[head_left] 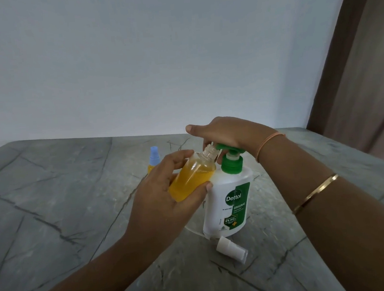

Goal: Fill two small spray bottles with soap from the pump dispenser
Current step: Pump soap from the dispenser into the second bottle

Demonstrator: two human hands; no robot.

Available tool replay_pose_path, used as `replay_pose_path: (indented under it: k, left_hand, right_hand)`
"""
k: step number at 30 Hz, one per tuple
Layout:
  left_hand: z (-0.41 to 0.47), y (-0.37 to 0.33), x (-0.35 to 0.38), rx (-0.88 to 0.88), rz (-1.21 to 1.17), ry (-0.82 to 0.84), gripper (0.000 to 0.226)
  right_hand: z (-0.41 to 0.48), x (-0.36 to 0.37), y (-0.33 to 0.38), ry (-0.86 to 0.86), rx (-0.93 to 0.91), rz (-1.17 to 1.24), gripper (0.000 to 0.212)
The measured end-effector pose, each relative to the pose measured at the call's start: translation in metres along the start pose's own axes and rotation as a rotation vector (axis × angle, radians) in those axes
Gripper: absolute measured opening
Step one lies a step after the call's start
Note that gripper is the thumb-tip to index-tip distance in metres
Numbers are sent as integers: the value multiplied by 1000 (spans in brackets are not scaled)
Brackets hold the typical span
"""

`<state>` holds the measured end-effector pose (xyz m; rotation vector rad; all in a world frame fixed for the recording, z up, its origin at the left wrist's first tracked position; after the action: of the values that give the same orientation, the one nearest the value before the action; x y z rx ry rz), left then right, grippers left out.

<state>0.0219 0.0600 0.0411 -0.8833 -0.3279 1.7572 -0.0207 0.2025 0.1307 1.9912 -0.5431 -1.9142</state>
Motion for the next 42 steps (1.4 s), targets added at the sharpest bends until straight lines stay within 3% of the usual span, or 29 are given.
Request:
replay_pose_path:
  k: [42]
  left_hand:
    - [-1,-4,-1,-21,-15,9,57]
  right_hand:
    - [-1,-1,1,-17,10,-39,62]
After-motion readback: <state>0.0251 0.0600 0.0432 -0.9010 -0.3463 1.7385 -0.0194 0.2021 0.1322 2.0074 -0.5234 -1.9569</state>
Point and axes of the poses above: each hand's wrist, its own z-axis towards the middle knuckle, its own x-axis out of the palm, y = z × x, the point moved 3 cm from there along z, towards the middle knuckle, and after that the axes turned 1 degree about y, right-handed, at the moved point
